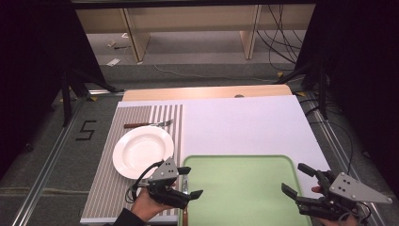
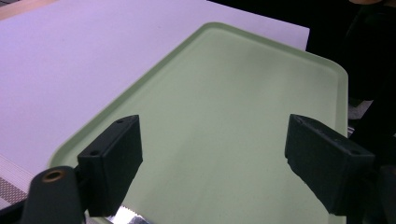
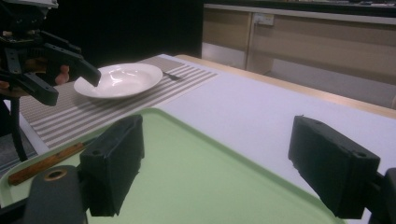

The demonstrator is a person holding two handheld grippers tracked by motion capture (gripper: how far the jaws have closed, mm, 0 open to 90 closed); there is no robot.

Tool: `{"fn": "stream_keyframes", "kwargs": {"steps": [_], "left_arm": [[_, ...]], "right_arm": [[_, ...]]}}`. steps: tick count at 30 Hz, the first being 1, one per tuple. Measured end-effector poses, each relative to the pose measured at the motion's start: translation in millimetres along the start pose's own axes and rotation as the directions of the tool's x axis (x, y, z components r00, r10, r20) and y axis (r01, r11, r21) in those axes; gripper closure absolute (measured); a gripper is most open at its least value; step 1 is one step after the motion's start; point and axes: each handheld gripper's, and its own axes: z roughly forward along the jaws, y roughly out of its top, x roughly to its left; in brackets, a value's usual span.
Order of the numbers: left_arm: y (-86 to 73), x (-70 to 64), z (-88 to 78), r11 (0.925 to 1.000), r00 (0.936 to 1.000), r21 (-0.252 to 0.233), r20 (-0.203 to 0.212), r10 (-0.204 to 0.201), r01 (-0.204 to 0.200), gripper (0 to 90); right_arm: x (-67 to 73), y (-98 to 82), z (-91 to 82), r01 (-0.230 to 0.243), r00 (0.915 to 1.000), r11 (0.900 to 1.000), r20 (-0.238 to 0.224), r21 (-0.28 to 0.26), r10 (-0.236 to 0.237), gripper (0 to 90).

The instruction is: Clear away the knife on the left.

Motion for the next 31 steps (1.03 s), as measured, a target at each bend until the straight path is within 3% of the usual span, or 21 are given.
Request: {"fn": "stream_keyframes", "kwargs": {"steps": [12, 31], "left_arm": [[-7.2, -0.9, -11.9, 0.9967, 0.9992, -0.078, -0.033, -0.024, 0.021, 18.3], [-5.7, -2.1, -10.8, 0.9968, 0.9994, -0.079, -0.031, -0.015, 0.012, 18.2]], "right_arm": [[0.0, -0.1, 0.0, -0.001, 1.0, 1.0, 0.001, -0.003, 0.001, 19.3], [0.2, 0.0, -0.3, 0.001, 1.0, 1.0, -0.001, -0.001, -0.001, 19.3]]}}
